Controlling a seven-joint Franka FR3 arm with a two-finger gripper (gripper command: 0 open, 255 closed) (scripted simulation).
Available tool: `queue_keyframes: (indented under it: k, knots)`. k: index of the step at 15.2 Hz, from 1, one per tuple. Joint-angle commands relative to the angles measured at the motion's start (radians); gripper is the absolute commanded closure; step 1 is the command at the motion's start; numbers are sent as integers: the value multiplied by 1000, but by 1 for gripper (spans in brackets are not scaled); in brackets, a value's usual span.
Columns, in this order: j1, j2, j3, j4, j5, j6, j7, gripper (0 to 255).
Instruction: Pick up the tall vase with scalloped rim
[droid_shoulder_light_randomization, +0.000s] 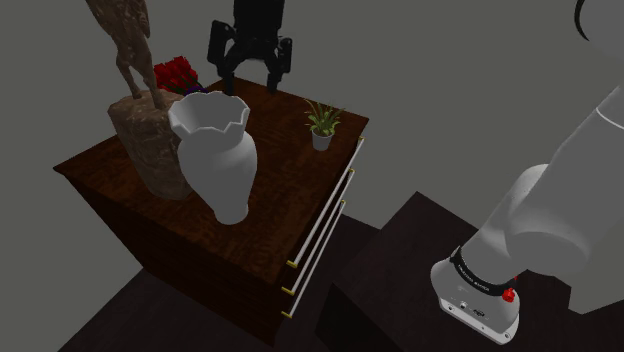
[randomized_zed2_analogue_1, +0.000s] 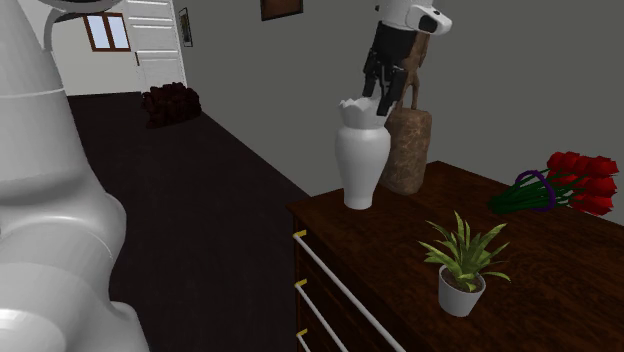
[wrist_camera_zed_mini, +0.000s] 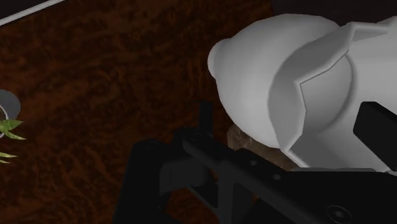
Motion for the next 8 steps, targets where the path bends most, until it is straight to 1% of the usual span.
queue_keyframes:
  k: [1,2,8]
  knots:
    - [17,87,15,94,-1,2,43,0]
    - [19,94,15,103,-1,1,47,0]
    - [19,83,15,9,6,80,21,0]
